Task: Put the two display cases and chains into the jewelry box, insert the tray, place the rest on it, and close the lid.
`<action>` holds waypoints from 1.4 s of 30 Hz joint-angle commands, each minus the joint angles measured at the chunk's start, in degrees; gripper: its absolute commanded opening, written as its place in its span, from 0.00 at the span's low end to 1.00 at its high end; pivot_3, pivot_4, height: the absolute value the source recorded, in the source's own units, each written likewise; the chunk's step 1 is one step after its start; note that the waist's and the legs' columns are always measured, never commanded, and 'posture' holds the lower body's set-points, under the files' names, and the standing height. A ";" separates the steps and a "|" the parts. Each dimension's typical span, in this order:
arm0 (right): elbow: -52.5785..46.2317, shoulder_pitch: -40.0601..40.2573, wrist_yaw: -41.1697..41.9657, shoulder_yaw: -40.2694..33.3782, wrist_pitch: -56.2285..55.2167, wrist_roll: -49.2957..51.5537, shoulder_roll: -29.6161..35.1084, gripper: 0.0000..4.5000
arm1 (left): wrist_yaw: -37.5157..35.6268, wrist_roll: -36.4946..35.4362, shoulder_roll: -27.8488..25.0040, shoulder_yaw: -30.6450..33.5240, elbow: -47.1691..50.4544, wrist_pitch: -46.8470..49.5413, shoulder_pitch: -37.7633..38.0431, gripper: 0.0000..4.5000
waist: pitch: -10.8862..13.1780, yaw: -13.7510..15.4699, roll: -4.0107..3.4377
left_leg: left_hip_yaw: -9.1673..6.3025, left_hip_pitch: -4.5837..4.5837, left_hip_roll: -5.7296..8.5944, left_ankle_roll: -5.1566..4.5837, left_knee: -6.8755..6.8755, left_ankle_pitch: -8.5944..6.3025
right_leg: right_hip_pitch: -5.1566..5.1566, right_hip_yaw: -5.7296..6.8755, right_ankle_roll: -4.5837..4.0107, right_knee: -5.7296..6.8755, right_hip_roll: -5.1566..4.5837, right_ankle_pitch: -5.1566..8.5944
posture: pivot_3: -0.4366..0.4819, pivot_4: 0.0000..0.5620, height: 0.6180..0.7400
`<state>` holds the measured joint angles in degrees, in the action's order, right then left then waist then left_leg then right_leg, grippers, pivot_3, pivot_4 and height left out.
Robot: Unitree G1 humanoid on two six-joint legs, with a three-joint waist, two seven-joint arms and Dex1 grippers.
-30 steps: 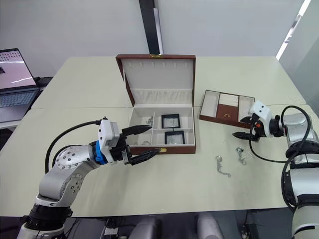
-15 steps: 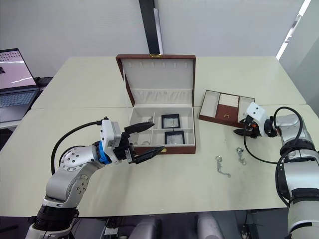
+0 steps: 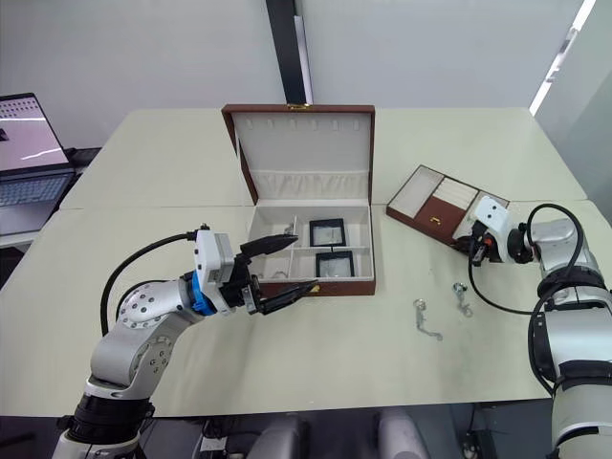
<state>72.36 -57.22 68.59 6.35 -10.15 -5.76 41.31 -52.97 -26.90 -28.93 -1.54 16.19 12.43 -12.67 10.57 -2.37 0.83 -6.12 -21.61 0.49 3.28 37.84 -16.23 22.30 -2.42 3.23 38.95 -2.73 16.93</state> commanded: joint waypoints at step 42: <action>-91.98 28.49 6.00 -4.39 48.00 28.57 16.87 0.00 | 16.26 -0.29 3.65 10.11 17.15 -2.74 25.46 1.00 | 0.03 0.32 -0.19 | 0.01 -0.02 -0.02 -0.05 0.01 -0.03 | -0.04 0.02 0.07 -0.08 -0.09 -0.02 | 0.48 0.27 1.00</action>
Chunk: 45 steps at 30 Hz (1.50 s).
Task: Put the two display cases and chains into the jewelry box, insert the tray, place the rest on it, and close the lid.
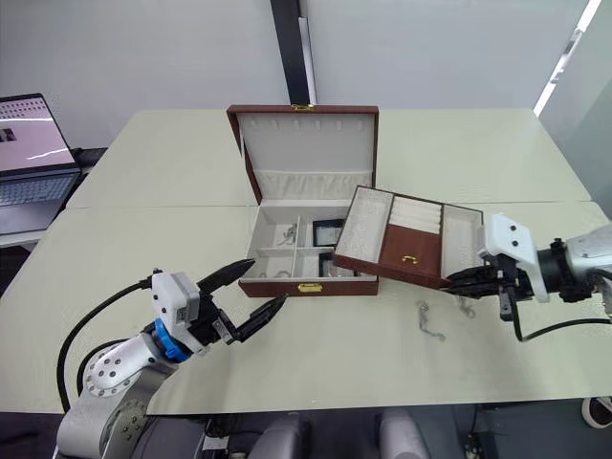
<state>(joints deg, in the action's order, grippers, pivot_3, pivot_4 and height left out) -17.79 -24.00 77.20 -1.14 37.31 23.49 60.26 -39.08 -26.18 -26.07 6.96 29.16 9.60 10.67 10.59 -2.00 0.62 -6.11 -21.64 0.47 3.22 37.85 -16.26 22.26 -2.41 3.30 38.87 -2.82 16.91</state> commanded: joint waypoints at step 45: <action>11.01 -26.65 -7.37 28.33 1.62 -17.80 -24.78 0.00 | 10.81 3.11 8.80 5.55 9.37 -8.87 21.20 1.00 | 0.08 0.28 0.17 | -0.11 -0.09 0.02 0.00 -0.01 0.00 | 0.05 0.10 -0.01 -0.07 -0.01 0.00 | 0.48 0.27 1.00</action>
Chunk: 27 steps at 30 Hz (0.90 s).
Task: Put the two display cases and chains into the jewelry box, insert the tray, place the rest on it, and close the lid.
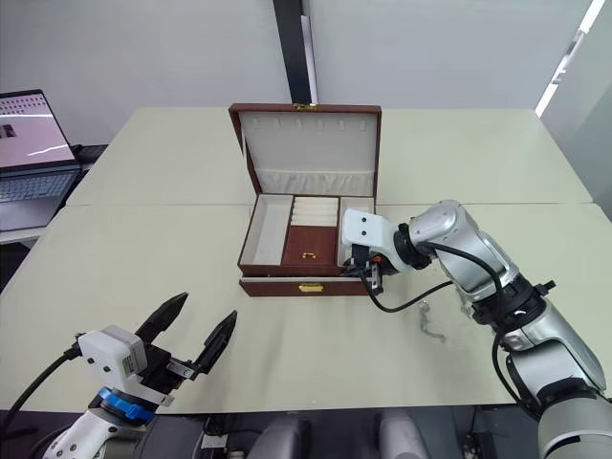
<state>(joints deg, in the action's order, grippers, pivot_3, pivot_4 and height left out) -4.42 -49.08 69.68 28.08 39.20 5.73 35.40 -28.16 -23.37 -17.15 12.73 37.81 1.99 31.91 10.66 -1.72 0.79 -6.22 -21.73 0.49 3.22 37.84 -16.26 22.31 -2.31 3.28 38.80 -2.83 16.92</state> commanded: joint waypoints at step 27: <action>1.13 -2.11 -3.12 -10.41 -1.45 6.40 -6.27 0.77 | 1.31 0.57 -0.94 -1.28 1.81 1.40 -2.40 1.00 | 0.00 -0.06 0.00 | 0.01 0.01 0.00 0.00 -0.02 0.00 | 0.01 0.00 0.00 0.01 0.02 0.00 | 0.48 0.27 1.00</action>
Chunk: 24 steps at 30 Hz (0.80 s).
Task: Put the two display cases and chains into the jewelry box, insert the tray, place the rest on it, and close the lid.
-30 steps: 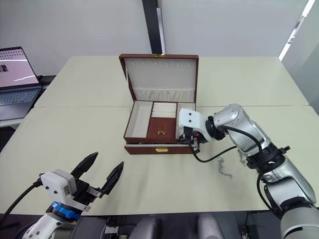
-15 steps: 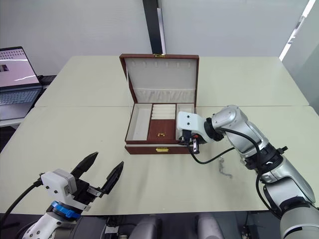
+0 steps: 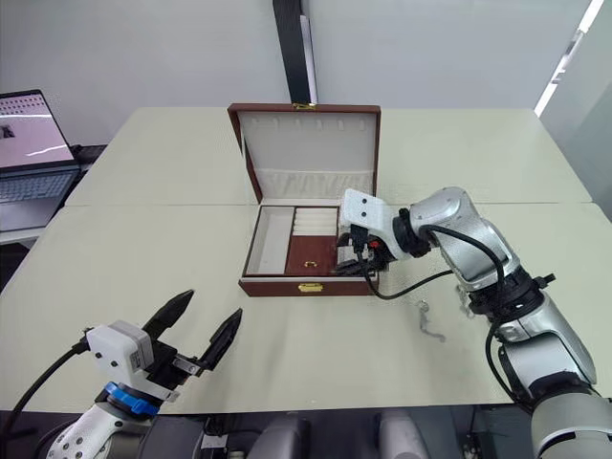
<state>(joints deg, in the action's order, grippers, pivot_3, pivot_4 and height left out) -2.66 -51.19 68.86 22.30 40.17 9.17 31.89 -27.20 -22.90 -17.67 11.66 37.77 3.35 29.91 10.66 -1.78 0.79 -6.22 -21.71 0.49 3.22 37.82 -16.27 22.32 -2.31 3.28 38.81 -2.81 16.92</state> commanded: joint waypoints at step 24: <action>22.65 8.35 -11.74 -5.61 -26.19 -2.69 -15.15 0.01 | -0.39 -0.08 -1.30 0.01 0.37 1.03 -3.38 1.00 | -0.03 -0.17 0.00 | 0.04 0.11 -0.01 0.01 -0.02 0.00 | -0.02 -0.07 -0.01 0.07 0.10 0.00 | 0.48 0.27 1.00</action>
<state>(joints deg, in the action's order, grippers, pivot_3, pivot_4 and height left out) 19.68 -43.14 56.53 15.97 14.08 7.02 16.86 -27.16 -22.89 -18.67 11.43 37.62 5.57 26.25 10.63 -1.96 0.79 -6.16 -21.59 0.48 3.22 37.80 -16.26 22.29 -2.39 3.27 38.87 -2.70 16.91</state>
